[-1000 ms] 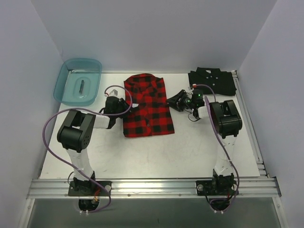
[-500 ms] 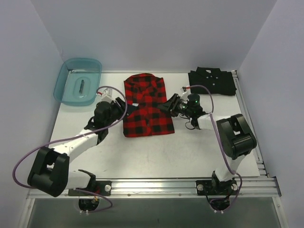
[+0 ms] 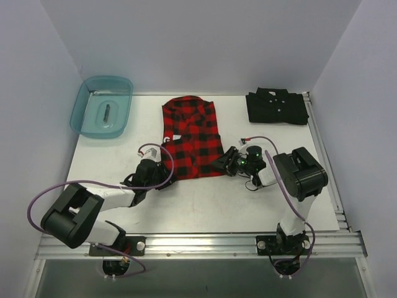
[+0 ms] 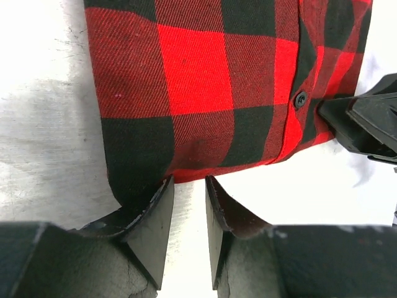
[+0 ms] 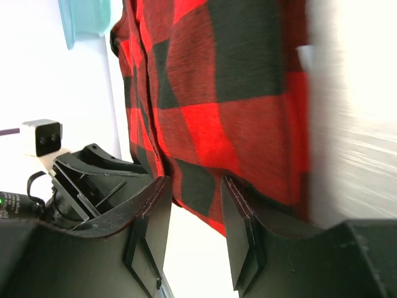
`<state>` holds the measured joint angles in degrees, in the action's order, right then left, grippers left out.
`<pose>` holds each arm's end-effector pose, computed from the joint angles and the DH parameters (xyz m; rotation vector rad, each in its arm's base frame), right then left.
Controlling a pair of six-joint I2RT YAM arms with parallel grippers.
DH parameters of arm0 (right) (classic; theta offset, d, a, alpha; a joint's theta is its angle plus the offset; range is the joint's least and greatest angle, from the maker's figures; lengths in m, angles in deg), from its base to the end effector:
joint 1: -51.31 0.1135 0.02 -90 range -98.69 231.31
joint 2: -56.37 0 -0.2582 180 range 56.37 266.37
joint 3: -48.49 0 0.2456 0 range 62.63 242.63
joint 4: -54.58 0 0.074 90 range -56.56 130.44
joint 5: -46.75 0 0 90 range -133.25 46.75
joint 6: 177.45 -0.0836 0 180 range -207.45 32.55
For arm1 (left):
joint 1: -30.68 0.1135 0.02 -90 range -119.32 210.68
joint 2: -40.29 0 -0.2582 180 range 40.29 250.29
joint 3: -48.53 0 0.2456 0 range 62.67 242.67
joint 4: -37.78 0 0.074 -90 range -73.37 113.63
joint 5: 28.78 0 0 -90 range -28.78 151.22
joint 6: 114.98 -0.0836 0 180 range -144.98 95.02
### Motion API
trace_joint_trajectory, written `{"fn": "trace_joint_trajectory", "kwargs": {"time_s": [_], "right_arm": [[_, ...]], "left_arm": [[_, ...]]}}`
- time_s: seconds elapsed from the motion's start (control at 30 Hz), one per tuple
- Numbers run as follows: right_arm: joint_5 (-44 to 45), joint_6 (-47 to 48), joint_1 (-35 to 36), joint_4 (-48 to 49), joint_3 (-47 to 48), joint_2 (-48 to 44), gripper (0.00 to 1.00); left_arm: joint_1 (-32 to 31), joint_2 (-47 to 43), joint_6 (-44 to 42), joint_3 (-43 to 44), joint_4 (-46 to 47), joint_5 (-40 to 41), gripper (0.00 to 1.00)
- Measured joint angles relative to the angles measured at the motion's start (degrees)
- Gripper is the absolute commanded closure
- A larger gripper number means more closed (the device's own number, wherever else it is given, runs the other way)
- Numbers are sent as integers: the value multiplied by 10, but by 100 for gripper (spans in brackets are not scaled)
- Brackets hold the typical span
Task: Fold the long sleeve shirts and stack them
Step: Fold the shirt
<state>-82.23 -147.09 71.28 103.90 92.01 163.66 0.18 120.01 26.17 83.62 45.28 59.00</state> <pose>0.3015 0.1655 0.1050 0.1629 2.0707 1.5385 0.2347 -0.1420 0.0999 -0.3984 2.3128 -0.7972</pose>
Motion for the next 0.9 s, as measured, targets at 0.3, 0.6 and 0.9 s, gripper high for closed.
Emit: {"fn": "trace_joint_trajectory", "kwargs": {"time_s": [0.3,0.6,0.9], "right_arm": [[51,91,-35,-186,-21,-132,61],[195,218,92,-505,128,-257,61],[268,249,154,-642,136,-332,61]], "left_arm": [[-2,-125,-19,8,-117,40,45],[-2,-131,-105,176,-254,121,34],[-2,8,-106,173,-298,124,69]]}}
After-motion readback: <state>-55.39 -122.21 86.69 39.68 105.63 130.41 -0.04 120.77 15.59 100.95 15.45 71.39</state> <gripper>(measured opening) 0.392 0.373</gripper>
